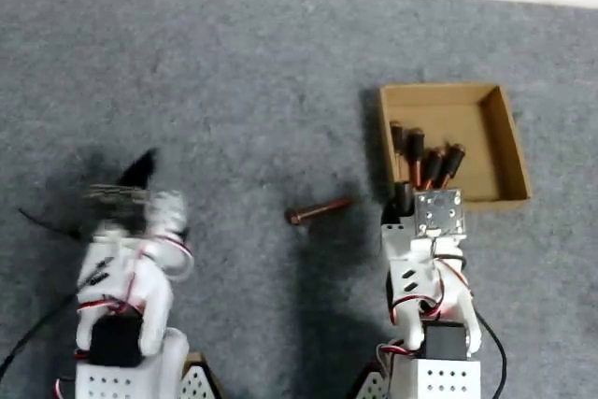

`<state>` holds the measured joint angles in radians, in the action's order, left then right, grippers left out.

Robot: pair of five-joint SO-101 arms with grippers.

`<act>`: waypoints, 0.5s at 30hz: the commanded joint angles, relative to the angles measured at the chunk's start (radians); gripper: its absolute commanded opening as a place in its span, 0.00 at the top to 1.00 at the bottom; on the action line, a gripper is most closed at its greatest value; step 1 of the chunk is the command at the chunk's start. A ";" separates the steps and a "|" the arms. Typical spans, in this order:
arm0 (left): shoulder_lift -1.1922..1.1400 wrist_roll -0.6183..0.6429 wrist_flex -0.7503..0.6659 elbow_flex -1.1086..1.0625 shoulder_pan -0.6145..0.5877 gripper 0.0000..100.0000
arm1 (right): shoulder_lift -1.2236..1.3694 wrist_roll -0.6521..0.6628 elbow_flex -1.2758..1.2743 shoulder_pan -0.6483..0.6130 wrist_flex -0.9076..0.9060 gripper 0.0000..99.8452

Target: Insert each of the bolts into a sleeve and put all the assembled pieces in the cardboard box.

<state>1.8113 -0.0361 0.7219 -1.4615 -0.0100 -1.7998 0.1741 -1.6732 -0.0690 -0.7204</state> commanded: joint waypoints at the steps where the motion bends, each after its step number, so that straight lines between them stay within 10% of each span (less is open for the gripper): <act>1: -0.186 -0.345 0.169 0.097 0.420 0.99 | -0.012 0.009 -0.081 0.008 -0.002 1.00; 10: -1.093 -0.353 0.123 0.532 0.544 0.98 | -0.012 0.009 -0.081 0.007 -0.001 1.00; 15: -1.454 -0.359 0.307 0.851 0.610 0.82 | -0.012 0.009 -0.079 0.007 0.001 1.00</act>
<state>0.6452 -0.3874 0.9060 -0.8938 0.5501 -1.7998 0.1741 -1.6732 -0.0690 -0.7204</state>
